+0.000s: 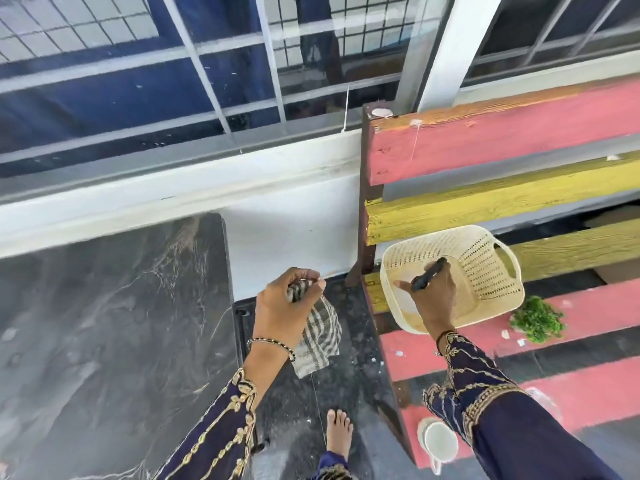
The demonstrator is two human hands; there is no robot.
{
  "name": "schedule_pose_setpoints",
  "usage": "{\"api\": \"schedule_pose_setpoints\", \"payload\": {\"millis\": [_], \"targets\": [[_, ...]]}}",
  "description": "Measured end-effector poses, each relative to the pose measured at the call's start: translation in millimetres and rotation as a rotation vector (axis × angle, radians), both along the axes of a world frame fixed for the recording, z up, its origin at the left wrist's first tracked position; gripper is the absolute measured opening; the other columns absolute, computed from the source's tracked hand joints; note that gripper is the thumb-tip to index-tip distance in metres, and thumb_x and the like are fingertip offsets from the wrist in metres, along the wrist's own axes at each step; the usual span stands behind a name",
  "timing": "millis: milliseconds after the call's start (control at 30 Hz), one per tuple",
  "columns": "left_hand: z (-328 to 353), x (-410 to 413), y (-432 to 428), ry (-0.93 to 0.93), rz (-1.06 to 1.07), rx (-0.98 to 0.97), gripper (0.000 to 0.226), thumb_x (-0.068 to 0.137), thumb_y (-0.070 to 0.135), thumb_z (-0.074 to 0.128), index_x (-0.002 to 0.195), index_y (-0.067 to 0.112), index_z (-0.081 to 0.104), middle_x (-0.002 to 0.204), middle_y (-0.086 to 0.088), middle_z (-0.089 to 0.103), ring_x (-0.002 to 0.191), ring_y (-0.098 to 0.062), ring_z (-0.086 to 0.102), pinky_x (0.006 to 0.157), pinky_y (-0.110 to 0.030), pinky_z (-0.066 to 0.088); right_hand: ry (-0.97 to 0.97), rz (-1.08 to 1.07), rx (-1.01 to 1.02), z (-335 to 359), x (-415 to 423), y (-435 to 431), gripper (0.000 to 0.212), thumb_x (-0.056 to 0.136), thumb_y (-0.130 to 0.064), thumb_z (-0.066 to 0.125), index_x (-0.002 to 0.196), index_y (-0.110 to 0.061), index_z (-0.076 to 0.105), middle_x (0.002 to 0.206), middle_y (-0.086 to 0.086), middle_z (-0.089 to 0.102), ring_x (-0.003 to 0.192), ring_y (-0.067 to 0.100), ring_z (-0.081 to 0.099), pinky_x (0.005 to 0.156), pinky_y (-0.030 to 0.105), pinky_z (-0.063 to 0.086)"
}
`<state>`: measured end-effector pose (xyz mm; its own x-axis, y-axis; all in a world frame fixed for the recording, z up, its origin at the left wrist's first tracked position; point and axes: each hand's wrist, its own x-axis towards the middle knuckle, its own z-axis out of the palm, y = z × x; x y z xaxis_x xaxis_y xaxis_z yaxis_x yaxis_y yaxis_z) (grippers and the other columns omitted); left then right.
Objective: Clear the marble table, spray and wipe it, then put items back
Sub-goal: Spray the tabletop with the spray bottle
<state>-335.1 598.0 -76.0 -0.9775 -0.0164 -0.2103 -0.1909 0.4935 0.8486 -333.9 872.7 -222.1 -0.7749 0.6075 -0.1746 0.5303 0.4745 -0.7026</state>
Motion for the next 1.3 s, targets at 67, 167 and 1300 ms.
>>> {"api": "schedule_pose_setpoints", "payload": {"millis": [67, 167, 1300], "targets": [[-2, -2, 1, -0.015, -0.005, 0.004, 0.006, 0.083, 0.034, 0.073, 0.089, 0.031, 0.071, 0.075, 0.014, 0.071, 0.045, 0.008, 0.054, 0.042, -0.003, 0.035, 0.029, -0.028, -0.01, 0, 5, -1, 0.081, 0.059, -0.021, 0.1, 0.114, 0.009, 0.05, 0.111, 0.026, 0.065, 0.104, 0.043, 0.064, 0.088, 0.049, 0.051], [0, -1, 0, -0.035, -0.008, 0.018, 0.007, 0.082, 0.035, 0.073, 0.089, 0.032, 0.071, 0.081, 0.018, 0.072, 0.06, 0.009, 0.06, 0.053, -0.004, 0.042, -0.003, -0.039, -0.051, 7, 8, 4, 0.081, 0.062, -0.018, 0.098, 0.121, 0.008, 0.048, 0.117, 0.026, 0.066, 0.107, 0.039, 0.068, 0.092, 0.047, 0.054], [138, 329, -409, 0.32, 0.193, 0.116, 0.026, 0.086, 0.035, 0.069, 0.111, 0.034, 0.065, 0.113, 0.02, 0.068, 0.11, 0.004, 0.059, 0.099, -0.028, 0.048, 0.103, 1.09, -0.483, 270, 217, -459, 0.023, 0.089, -0.035, 0.076, 0.109, -0.023, 0.074, 0.108, -0.006, 0.079, 0.106, 0.008, 0.072, 0.092, 0.021, 0.055]]}}
